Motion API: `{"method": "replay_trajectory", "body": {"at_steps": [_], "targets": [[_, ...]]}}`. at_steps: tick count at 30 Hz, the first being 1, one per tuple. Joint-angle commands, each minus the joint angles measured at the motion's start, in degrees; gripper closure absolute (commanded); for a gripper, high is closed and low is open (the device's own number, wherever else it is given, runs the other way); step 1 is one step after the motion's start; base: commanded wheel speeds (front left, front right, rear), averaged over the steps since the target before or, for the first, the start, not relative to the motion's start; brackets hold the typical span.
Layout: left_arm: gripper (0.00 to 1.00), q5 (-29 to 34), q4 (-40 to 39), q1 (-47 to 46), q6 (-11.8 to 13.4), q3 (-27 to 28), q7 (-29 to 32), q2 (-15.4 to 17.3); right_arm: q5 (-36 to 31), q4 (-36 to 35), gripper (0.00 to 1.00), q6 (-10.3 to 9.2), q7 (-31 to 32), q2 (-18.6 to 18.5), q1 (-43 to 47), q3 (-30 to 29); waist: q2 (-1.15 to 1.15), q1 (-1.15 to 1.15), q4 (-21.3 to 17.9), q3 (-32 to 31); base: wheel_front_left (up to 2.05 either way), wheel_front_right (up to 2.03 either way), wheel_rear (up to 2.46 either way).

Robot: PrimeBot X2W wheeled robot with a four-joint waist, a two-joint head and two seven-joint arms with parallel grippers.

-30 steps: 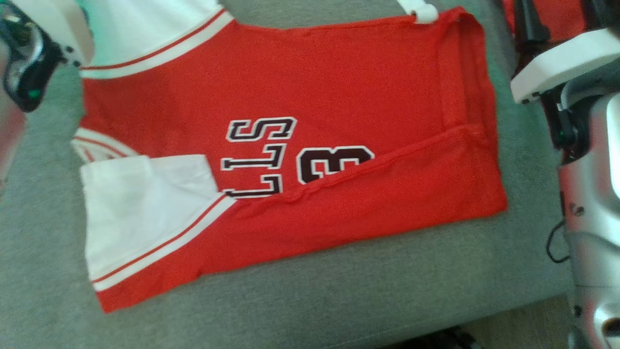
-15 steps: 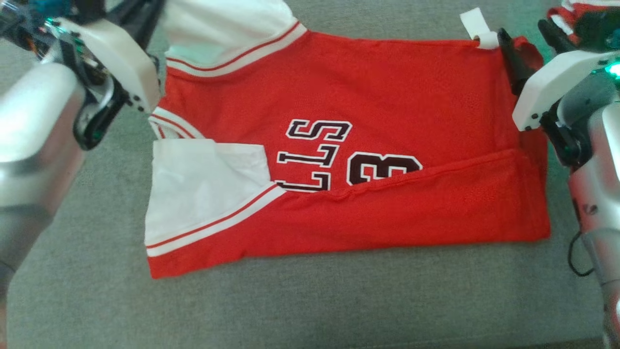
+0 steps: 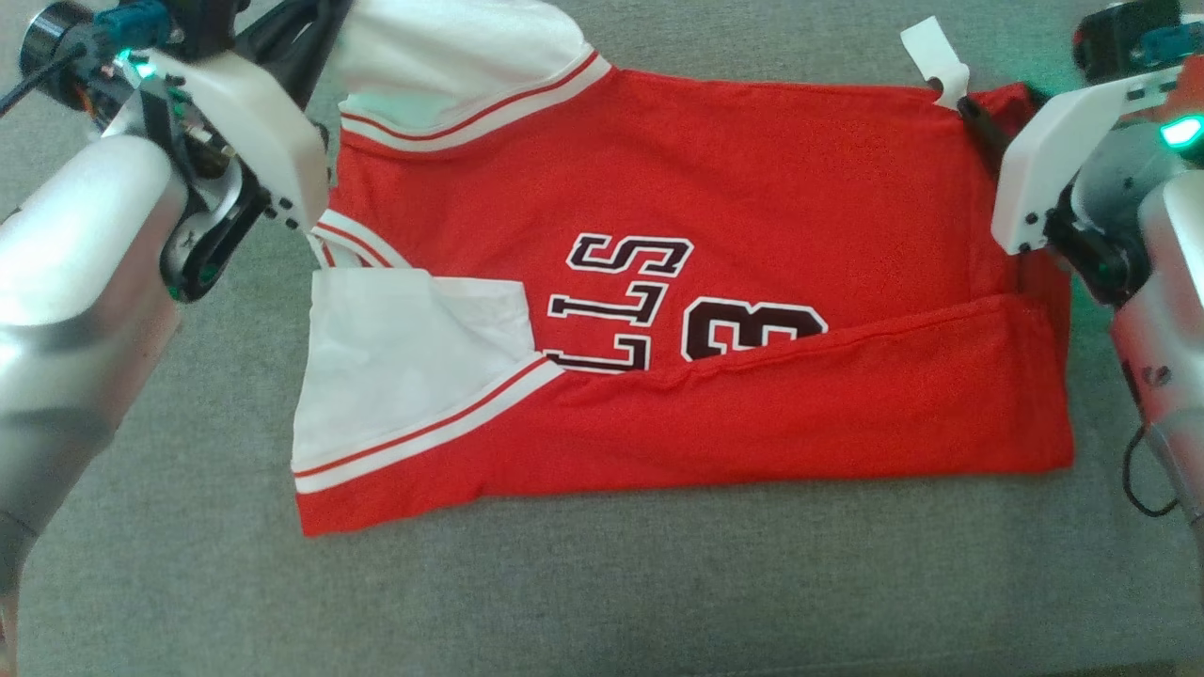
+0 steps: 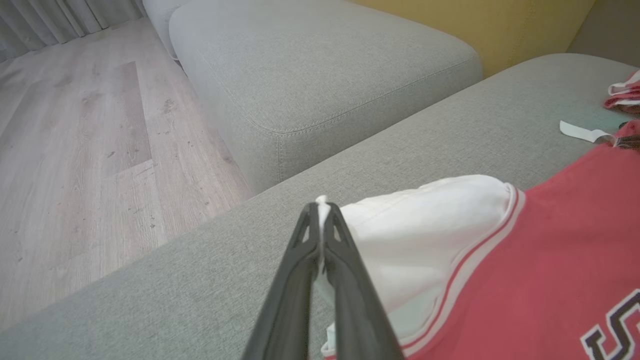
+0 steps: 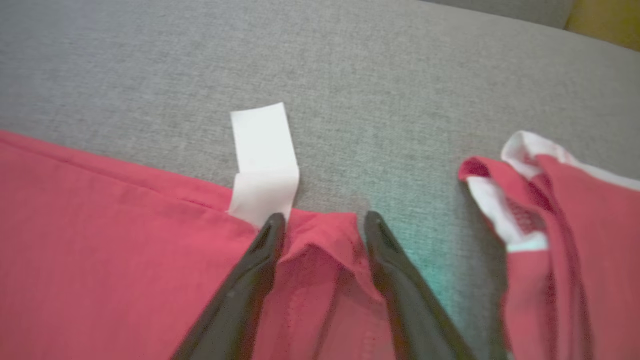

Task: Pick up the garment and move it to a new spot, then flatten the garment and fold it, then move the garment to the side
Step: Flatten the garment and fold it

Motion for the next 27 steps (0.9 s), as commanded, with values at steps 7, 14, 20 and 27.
{"method": "replay_trajectory", "body": {"at_steps": [7,14,20,27], "targets": [[1.00,-0.06,1.71,-3.03,1.57,3.82,-2.65,3.39,5.96,-3.43,1.00,-0.05,-4.42,-0.49,-3.60,0.74,0.00,0.01,-0.76,1.03,0.00,0.00,0.00],[1.00,1.16,5.34,-7.49,1.68,5.07,-5.70,2.95,7.11,-2.82,1.00,-0.05,-10.04,0.38,-10.69,-0.31,0.00,0.01,-0.87,3.46,0.00,0.00,0.00],[1.00,3.19,11.07,-13.46,1.34,5.73,-10.27,0.83,5.99,0.97,1.00,-0.05,-16.91,2.16,-18.40,-0.83,0.00,0.01,-0.81,5.71,0.00,0.00,0.00],[1.00,4.31,18.24,-18.16,0.55,6.34,-16.17,-2.40,5.69,6.76,1.00,-0.05,-24.71,4.08,-23.93,-1.23,0.00,0.01,-0.30,6.33,0.00,0.00,0.00]]}}
